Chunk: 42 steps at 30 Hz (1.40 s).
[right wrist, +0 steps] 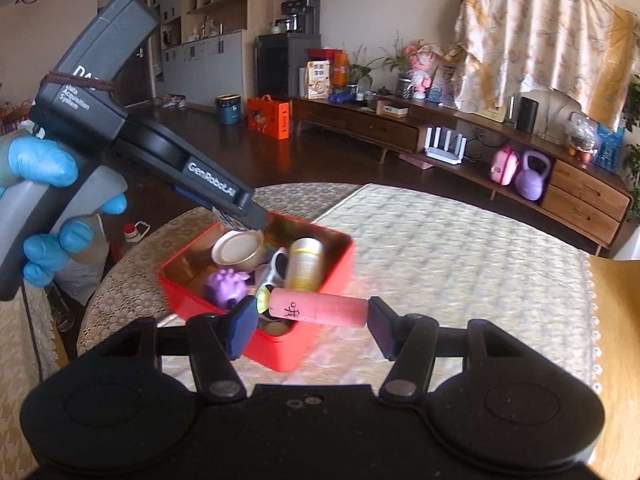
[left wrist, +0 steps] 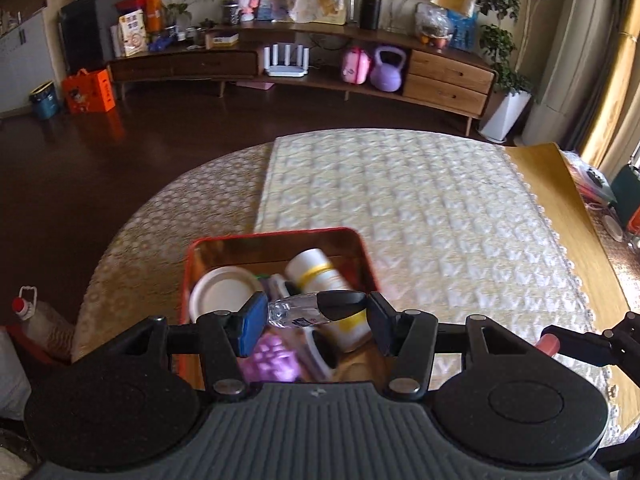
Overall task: Organize rigid objects
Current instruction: 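Carry the bottle and pink eraser over to the red tin, then lower bottle and eraser into the tin and open both grippers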
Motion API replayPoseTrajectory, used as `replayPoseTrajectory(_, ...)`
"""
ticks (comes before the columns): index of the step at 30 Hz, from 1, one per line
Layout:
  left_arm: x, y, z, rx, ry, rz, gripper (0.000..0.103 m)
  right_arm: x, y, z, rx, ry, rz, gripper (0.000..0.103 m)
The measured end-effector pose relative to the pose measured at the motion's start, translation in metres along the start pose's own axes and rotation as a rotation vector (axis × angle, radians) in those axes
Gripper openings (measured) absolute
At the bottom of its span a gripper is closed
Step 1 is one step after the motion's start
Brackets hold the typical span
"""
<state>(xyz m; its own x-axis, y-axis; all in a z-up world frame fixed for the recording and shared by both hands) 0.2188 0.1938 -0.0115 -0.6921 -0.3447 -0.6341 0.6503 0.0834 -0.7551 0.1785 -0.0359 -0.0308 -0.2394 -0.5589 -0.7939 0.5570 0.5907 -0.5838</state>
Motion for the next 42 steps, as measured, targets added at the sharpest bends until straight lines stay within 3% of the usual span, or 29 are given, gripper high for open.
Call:
replayPoseTrajectory(8,0.000,0.023,-0.046,-0.034,-0.033,-0.038,0.054,-0.006,0.046,-0.021,-0.032,-0.017,-0.049,0.059)
replayPoseTrajectory(20,0.027,0.054,-0.058,-0.048,0.018,-0.119,0.054,-0.009,0.104,-0.032,-0.051,-0.051,-0.116,0.059)
replayPoseTrajectory(42,0.045,0.065,-0.072,-0.020,-0.079,-0.139,0.054,-0.008,0.120,-0.035,-0.051,-0.056,-0.155,0.061)
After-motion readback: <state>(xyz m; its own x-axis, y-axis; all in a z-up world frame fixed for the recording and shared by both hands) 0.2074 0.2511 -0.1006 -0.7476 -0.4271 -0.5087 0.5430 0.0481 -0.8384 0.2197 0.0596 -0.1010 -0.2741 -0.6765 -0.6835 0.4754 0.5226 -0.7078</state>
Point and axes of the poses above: each gripper's, at about its wrist camera, not at the fingertips, and y roughly the way its jaws point, z to its right, x to its underside, the point moved 1 cm from there along y, roughly the way its jaws point, and after that the axes turned 9 degrees about -y, right-handed, at the moved point
